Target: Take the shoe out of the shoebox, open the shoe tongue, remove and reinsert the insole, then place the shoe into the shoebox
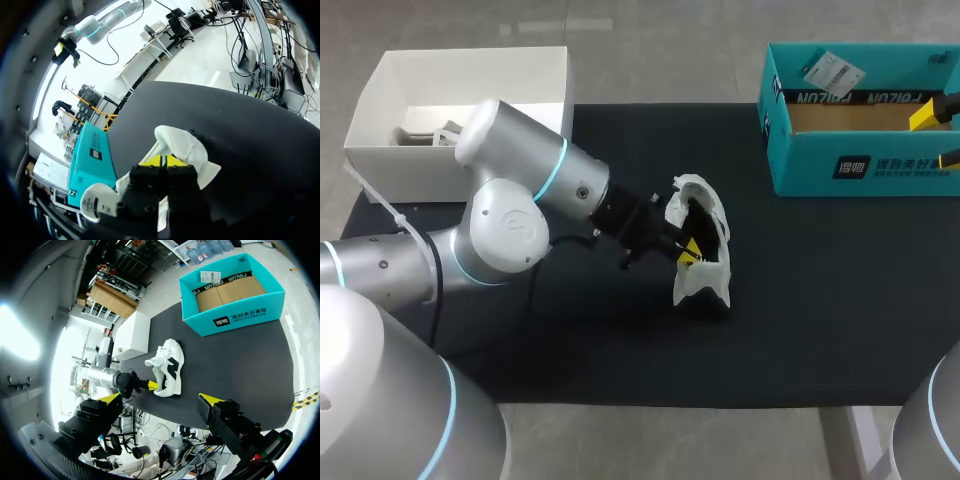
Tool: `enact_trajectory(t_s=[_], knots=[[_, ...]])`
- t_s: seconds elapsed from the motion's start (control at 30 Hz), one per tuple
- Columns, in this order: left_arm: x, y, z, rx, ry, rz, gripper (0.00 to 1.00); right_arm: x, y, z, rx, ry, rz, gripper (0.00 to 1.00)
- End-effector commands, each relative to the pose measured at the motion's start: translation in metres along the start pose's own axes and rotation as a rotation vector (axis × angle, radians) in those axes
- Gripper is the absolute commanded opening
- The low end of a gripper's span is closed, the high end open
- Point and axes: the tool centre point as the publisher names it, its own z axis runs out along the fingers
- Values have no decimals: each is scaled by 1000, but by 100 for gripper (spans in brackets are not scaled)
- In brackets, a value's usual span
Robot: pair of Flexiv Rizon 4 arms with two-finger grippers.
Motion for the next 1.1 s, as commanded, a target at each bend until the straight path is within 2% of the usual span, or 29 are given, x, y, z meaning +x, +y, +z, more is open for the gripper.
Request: enact_trajectory(t_s=[0.03, 0.17, 0.2, 0.4, 0.47, 0.6, 0.67, 0.87, 1.1], knots=[[-11, -3, -7, -24, 93, 24, 0, 0, -1, 1, -1, -3, 1, 100], [-16, -6, -14, -21, 310, 140, 0, 0, -1, 1, -1, -3, 1, 100], [-20, -5, -19, -61, 347, 184, 0, 0, -1, 1, -1, -3, 1, 100], [-41, -5, -32, -104, 556, 294, 0, 0, -1, 1, -1, -3, 1, 100], [-42, -3, -32, -105, 637, 335, 0, 0, -1, 1, -1, -3, 1, 100], [-36, -1, -26, -156, 794, 391, 0, 0, -1, 1, -1, -3, 1, 100], [-34, 0, -22, -155, 837, 398, 0, 0, -1, 1, -1, -3, 1, 100], [-31, 4, -8, -132, 870, 405, 0, 0, -1, 1, -1, -3, 1, 100], [-33, 21, 13, -143, 913, 415, 0, 0, -1, 1, -1, -3, 1, 100]])
